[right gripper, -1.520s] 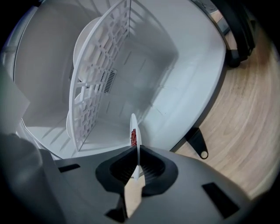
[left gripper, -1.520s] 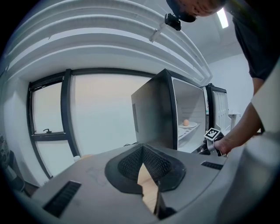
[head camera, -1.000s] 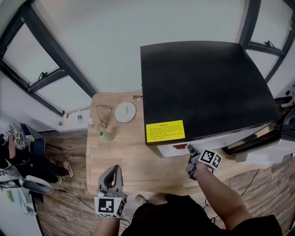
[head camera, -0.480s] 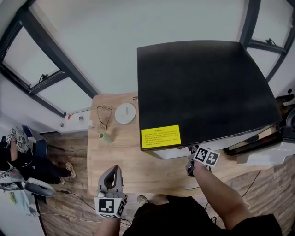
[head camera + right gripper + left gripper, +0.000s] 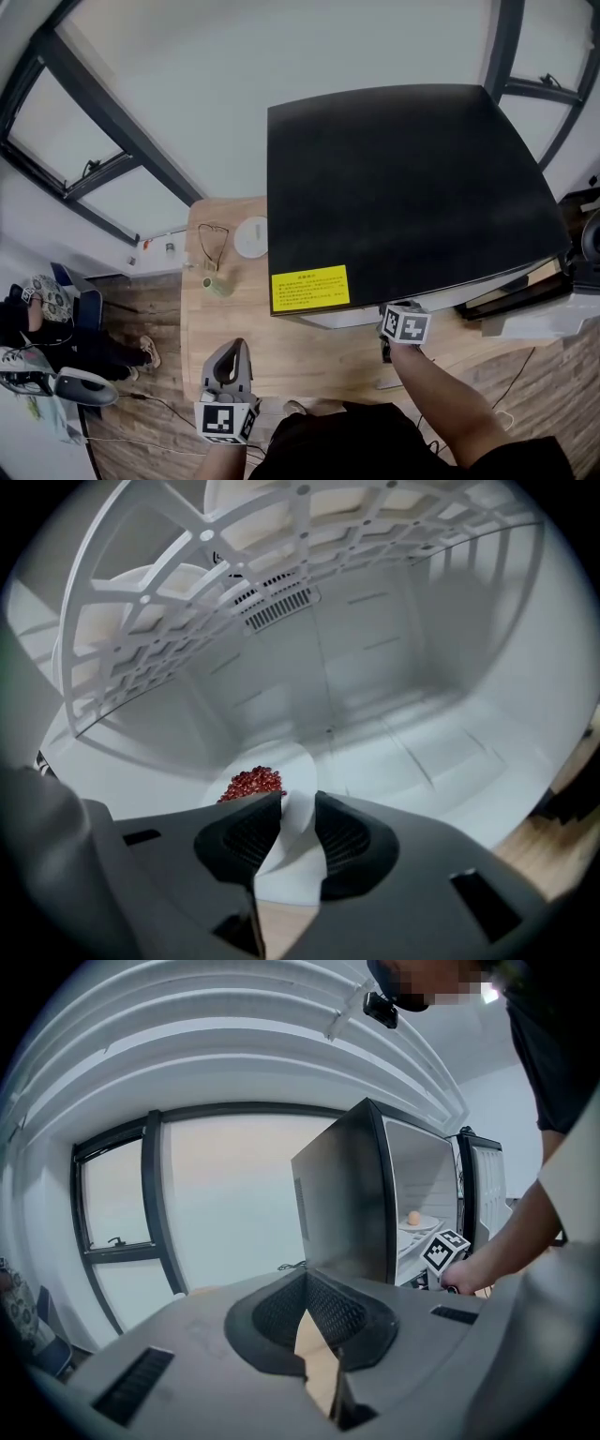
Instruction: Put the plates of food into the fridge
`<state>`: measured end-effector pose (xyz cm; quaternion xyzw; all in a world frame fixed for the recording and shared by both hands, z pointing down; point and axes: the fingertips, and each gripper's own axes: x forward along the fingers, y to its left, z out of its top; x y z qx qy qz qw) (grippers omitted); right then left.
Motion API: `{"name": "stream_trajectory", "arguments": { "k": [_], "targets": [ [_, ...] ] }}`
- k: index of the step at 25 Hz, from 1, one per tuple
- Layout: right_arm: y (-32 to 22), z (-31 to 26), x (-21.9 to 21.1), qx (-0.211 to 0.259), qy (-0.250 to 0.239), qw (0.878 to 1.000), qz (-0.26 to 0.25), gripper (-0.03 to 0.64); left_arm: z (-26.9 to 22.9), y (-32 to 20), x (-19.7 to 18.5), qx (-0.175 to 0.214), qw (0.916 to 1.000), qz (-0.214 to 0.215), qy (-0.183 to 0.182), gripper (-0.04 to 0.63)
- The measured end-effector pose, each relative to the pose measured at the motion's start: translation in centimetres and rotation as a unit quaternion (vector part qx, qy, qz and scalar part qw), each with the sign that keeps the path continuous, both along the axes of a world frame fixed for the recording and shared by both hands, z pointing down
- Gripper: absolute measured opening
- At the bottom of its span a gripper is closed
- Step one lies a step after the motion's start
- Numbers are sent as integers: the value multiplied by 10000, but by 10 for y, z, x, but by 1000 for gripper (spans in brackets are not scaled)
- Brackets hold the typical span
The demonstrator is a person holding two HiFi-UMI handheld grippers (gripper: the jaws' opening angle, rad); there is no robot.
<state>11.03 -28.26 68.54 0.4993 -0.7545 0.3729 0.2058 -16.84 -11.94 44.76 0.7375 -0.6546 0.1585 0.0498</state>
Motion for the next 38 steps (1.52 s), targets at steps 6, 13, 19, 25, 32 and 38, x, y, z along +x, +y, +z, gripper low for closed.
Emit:
{"name": "stream_trajectory", "arguments": {
  "k": [6,13,19,25,32,38],
  "targets": [
    [-10,-9,18,401,323,9986,124,153,-3,-13,11,42,9999,128,-26,3],
    [-4,-34,39,758,279,9961,368,153,-7,-19,25,153,9990,419,63,3],
    [23,-69,39,1178,193,9926,238,112,-5,-21,19,196,9974,650,257,3],
    [56,-115,27,1709,82,9852,-46,49,-12,-34,17,333,9934,1014,425,3],
    [81,-177,8,2555,99,9653,-529,25,-18,-41,15,456,9889,1293,571,3],
    [91,-196,15,2693,272,9613,-513,21,-14,-35,12,449,9875,1363,649,3]
  ]
}}
